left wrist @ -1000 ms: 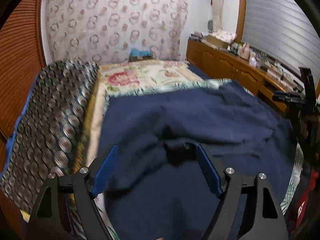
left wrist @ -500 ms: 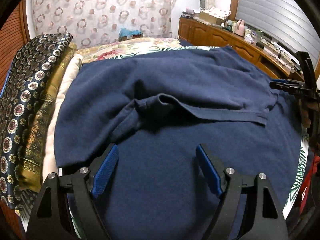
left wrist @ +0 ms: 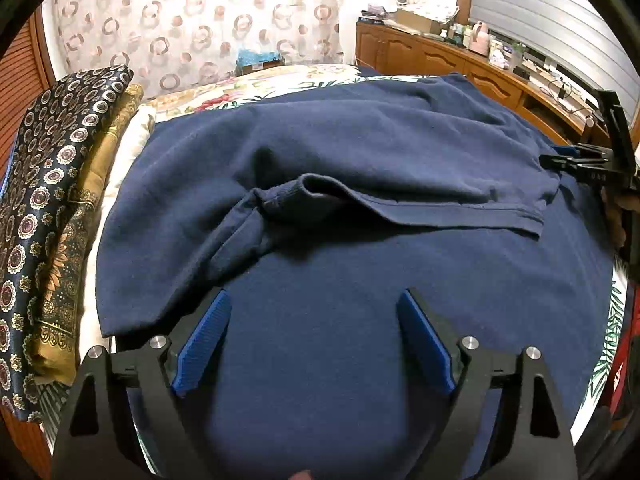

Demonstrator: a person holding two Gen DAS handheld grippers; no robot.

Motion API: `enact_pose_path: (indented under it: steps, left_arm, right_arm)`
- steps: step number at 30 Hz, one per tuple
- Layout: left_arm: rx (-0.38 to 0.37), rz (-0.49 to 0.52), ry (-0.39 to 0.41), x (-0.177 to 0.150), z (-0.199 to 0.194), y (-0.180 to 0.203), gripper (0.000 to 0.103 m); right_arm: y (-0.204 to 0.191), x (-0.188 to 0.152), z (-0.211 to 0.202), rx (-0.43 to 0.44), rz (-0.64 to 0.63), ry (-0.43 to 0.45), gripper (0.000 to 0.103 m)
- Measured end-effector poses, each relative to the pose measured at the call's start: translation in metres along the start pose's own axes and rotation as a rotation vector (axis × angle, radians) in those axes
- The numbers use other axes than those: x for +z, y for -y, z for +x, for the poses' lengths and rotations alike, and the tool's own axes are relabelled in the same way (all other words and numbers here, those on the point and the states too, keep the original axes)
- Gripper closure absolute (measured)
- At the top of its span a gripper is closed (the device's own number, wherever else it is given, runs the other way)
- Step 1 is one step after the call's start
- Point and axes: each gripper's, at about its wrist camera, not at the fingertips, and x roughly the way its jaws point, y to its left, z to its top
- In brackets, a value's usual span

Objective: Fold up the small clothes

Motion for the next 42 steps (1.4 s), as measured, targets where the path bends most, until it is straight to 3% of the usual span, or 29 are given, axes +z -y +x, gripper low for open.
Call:
enact_pose_path:
  steps: [13,15,18,21,24,28,31,33,35,39,42]
  left_arm:
    - [0.025,-0.029,-0.002,-0.005,-0.004,0.0,0.016]
    - [0.009,-0.032,0.012,-0.004,-0.007,0.001,0.034]
    - [-0.02,-0.058,0.059,0.002,-0.015,-0.004,0.048]
    - [-0.003,-0.071,0.11,0.014,-0.023,-0.009,0.056]
    - [0.011,-0.063,0.14,0.028,-0.024,-0.01,0.056]
    - [0.017,-0.038,0.113,0.037,-0.01,-0.011,0.057]
    - [0.045,-0.007,0.08,0.036,0.001,-0.005,0.07]
    - [0.063,0.0,0.074,0.035,0.005,-0.005,0.089]
    - [0.067,-0.007,0.072,0.033,0.005,-0.004,0.095]
    - [0.067,0.006,0.099,0.028,-0.008,-0.001,0.097]
    - [0.057,0.016,0.132,0.024,-0.023,0.006,0.097]
  right_arm:
    - [0.0,-0.003,0.005,-0.003,-0.008,0.002,0.038]
    - [0.0,-0.003,0.005,-0.003,-0.008,0.002,0.038]
    - [0.0,-0.003,0.005,-0.003,-0.008,0.002,0.038]
    - [0.0,-0.003,0.005,-0.004,-0.008,0.002,0.038]
    - [0.0,-0.003,0.005,-0.003,-0.008,0.002,0.038]
    - [0.0,-0.003,0.005,-0.004,-0.009,0.002,0.038]
    - [0.0,-0.003,0.005,-0.004,-0.009,0.003,0.038]
    - [0.0,-0.003,0.005,-0.004,-0.009,0.003,0.038]
    - [0.0,-0.003,0.005,-0.004,-0.009,0.003,0.038]
    - [0.002,-0.004,0.005,-0.001,-0.006,0.003,0.038]
    - [0.006,-0.006,0.0,0.076,0.045,0.002,0.044]
